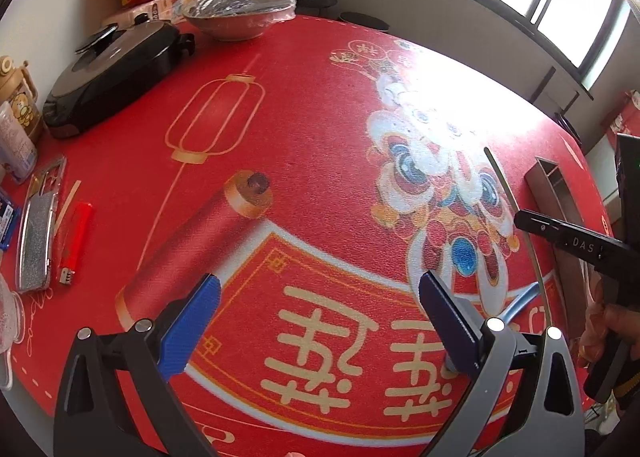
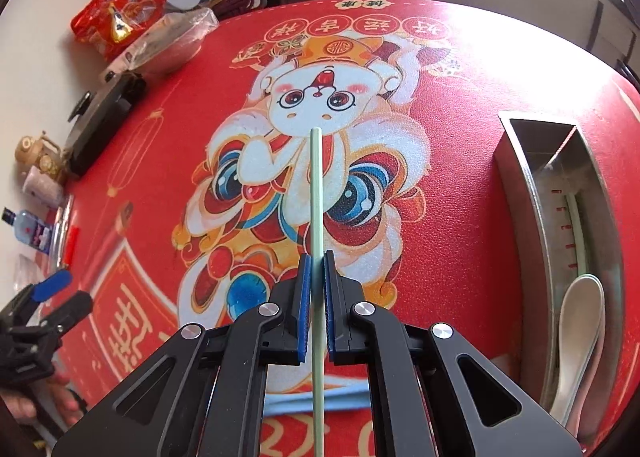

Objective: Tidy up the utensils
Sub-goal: 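Grasp the blue spoon with the left tool while the right tool holds the green chopstick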

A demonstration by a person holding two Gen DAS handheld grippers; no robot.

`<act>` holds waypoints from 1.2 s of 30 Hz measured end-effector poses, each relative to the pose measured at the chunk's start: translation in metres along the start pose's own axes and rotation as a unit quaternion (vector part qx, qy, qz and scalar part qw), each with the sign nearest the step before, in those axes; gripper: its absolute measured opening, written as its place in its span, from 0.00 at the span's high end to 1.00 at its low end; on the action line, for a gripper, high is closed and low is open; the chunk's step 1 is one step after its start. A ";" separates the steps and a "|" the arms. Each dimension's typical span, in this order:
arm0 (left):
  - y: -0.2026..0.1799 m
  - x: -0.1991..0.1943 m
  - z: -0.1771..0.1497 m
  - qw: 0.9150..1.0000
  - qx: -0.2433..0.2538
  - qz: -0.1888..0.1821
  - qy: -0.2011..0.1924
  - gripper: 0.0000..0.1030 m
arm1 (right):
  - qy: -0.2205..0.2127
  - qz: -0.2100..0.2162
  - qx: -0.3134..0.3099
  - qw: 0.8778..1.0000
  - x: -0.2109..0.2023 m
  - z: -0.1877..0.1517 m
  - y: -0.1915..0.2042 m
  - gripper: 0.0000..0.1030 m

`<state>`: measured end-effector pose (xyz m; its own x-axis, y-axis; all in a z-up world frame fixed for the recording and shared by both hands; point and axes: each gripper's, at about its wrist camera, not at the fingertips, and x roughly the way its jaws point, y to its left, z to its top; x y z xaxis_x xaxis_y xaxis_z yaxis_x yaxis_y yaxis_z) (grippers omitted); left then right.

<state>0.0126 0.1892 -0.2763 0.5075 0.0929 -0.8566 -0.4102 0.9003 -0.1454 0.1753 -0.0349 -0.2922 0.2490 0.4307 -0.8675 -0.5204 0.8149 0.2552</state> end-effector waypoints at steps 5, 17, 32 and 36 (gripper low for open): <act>-0.032 0.005 0.005 0.999 0.038 -0.034 0.005 0.06 | -0.025 0.028 0.023 0.999 -0.033 -0.003 -0.016 0.94; -0.111 0.034 -0.016 0.971 0.197 -0.099 0.091 0.12 | -0.071 0.031 0.076 0.994 -0.091 -0.022 -0.074 0.94; -0.134 0.058 -0.028 0.952 0.227 -0.142 0.150 0.62 | -0.082 0.034 0.090 0.992 -0.110 -0.036 -0.098 0.94; -0.133 0.059 -0.031 0.949 0.226 -0.152 0.161 0.64 | -0.084 0.032 0.094 0.992 -0.114 -0.038 -0.103 0.94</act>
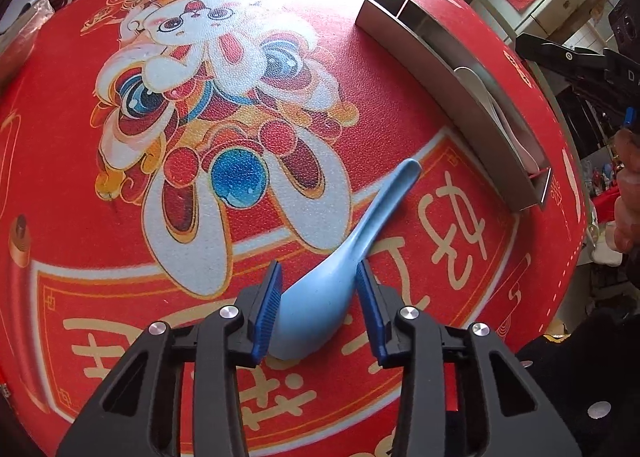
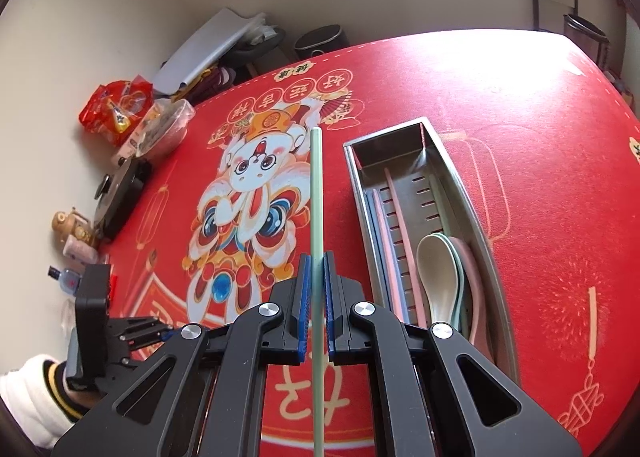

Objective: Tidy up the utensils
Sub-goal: 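Grasp the blue spoon with the left tool while the right tool holds the green chopstick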

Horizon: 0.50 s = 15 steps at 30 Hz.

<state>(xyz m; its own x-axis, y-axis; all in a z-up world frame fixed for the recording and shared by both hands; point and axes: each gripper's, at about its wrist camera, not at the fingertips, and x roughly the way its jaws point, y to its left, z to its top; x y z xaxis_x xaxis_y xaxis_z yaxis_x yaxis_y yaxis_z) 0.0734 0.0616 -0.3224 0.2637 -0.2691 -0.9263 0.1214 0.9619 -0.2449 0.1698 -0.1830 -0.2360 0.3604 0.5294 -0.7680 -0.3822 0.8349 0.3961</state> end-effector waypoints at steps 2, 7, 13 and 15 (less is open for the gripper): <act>-0.002 0.003 0.001 1.000 -0.002 -0.002 -0.001 0.64 | 0.000 0.000 0.001 1.000 -0.002 -0.001 -0.001 0.94; 0.001 0.003 0.000 1.000 -0.011 -0.011 0.000 0.65 | 0.000 0.001 0.000 1.000 -0.003 -0.001 -0.002 0.94; 0.006 -0.012 0.004 0.998 -0.034 0.016 -0.040 1.00 | -0.002 0.002 -0.003 1.000 -0.008 0.000 -0.001 0.94; 0.016 -0.013 0.007 0.997 -0.051 0.029 -0.042 1.00 | -0.002 0.002 -0.003 1.000 -0.008 -0.001 -0.001 0.94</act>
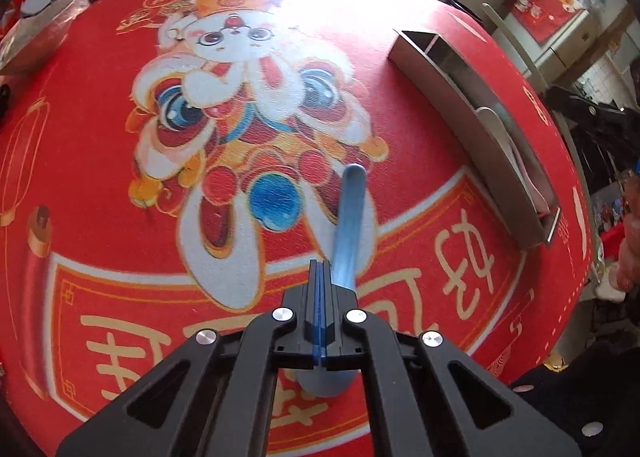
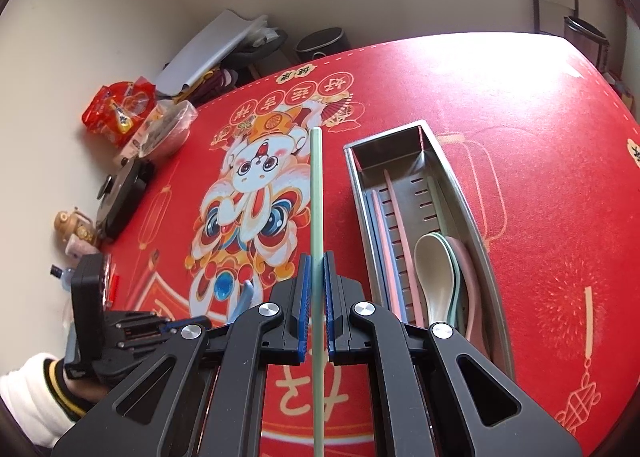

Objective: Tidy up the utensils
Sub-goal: 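Grasp the blue spoon with the left tool while the right tool holds the green chopstick, then lift the blue spoon with the left tool while the right tool carries the chopstick to the holder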

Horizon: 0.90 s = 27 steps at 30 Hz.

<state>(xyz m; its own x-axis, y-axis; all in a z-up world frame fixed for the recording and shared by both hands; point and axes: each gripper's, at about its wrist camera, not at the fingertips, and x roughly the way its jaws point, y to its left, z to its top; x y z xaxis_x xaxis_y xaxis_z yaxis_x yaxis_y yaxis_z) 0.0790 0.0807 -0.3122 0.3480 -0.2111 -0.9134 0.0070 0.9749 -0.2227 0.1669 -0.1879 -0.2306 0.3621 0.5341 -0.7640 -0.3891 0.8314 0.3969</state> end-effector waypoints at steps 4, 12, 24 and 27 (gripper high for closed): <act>0.004 0.001 0.003 1.000 -0.017 -0.015 0.005 1.00 | -0.001 0.002 -0.002 1.000 -0.003 0.000 0.002 0.94; -0.027 0.002 -0.001 0.999 0.031 -0.010 0.028 0.73 | -0.006 0.001 -0.001 1.000 -0.010 -0.001 0.000 0.94; -0.017 0.014 -0.011 0.998 0.025 0.009 0.051 0.77 | -0.006 0.002 0.001 1.000 -0.010 0.000 -0.002 0.94; -0.011 0.006 -0.010 0.999 -0.006 -0.016 0.036 0.89 | -0.008 0.003 -0.002 1.000 -0.012 0.001 -0.001 0.94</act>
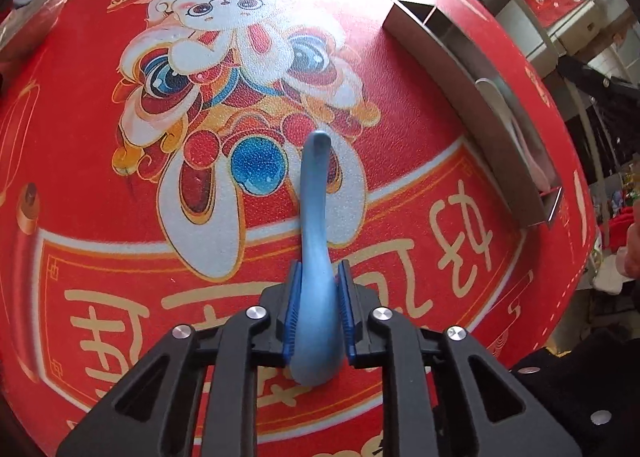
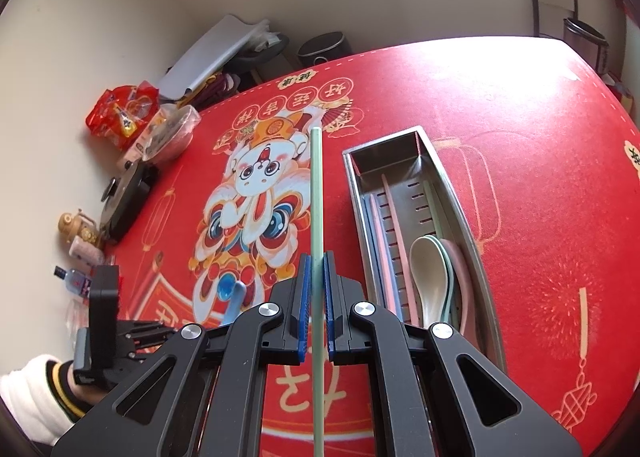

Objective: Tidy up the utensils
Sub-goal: 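Lift the blue spoon with the left tool while the right tool carries the chopstick to the holder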

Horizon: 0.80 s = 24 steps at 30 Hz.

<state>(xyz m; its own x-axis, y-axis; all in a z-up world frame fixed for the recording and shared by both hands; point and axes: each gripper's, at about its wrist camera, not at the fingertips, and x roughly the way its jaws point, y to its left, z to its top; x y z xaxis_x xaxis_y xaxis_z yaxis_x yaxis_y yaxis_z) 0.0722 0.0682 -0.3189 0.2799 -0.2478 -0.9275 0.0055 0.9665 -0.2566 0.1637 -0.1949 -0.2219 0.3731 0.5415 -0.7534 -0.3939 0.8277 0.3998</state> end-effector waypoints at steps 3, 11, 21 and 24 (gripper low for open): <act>0.004 -0.008 0.003 1.000 -0.017 -0.016 -0.011 0.97 | -0.001 0.000 0.000 1.000 -0.001 0.000 0.000 0.94; 0.012 -0.009 0.005 0.999 -0.029 -0.007 -0.012 0.97 | 0.001 0.000 0.001 1.000 0.000 -0.001 0.000 0.94; 0.001 -0.005 0.003 1.000 -0.020 -0.018 -0.005 0.76 | 0.002 0.000 0.003 1.000 0.001 -0.001 -0.002 0.94; 0.000 -0.009 0.006 1.000 -0.009 -0.012 -0.014 0.72 | 0.002 -0.001 0.005 1.000 0.001 -0.002 -0.002 0.94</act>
<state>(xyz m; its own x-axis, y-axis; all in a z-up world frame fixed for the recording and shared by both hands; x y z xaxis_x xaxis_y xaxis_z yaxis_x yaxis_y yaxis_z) 0.0757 0.0711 -0.3085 0.3069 -0.2685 -0.9131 -0.0048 0.9589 -0.2836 0.1627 -0.1966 -0.2244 0.3704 0.5386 -0.7568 -0.3850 0.8305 0.4027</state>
